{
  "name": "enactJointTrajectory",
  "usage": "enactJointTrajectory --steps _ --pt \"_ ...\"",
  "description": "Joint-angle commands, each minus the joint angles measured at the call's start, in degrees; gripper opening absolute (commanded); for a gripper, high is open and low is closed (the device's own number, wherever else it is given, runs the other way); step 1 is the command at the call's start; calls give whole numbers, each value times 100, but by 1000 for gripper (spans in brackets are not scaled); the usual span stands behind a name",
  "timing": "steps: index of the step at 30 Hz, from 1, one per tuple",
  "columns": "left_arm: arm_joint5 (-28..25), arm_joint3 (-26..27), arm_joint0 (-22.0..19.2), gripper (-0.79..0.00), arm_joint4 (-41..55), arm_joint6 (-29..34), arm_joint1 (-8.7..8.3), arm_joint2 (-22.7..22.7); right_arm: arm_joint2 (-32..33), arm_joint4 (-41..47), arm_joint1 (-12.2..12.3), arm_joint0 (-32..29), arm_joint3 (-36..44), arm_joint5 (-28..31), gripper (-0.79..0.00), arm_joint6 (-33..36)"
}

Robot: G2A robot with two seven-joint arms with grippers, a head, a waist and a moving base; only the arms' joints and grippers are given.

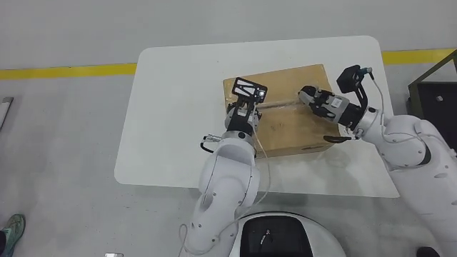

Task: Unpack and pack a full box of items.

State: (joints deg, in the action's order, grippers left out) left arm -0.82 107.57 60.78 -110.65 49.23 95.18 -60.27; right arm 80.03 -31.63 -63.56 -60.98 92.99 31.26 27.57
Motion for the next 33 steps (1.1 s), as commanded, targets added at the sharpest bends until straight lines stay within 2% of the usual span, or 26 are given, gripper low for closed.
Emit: enactJointTrajectory --steps 1,6,17,18,19,27,33 --pt "-30 -111 -63 -785 47 32 11 10 2 -1 5 -9 1 -7 -785 0" --pt "-56 -515 -210 -785 231 142 44 -17 0 -17 18 -10 13 -16 -785 -6" --pt "-120 -839 -307 -785 336 229 69 -84 -24 -42 39 12 -1 -51 -785 -21" --pt "-123 -842 -303 -785 335 229 69 -91 -23 -49 42 18 1 -60 -708 -14" --pt "-126 -849 -299 -785 336 231 69 -98 -19 -46 43 21 3 -70 -591 -14" --pt "-130 -878 -291 -785 323 237 75 -135 173 0 94 -100 177 -129 -539 77" --pt "-154 -890 -294 -785 321 227 81 -145 551 -2 151 -368 263 -296 -533 -25"
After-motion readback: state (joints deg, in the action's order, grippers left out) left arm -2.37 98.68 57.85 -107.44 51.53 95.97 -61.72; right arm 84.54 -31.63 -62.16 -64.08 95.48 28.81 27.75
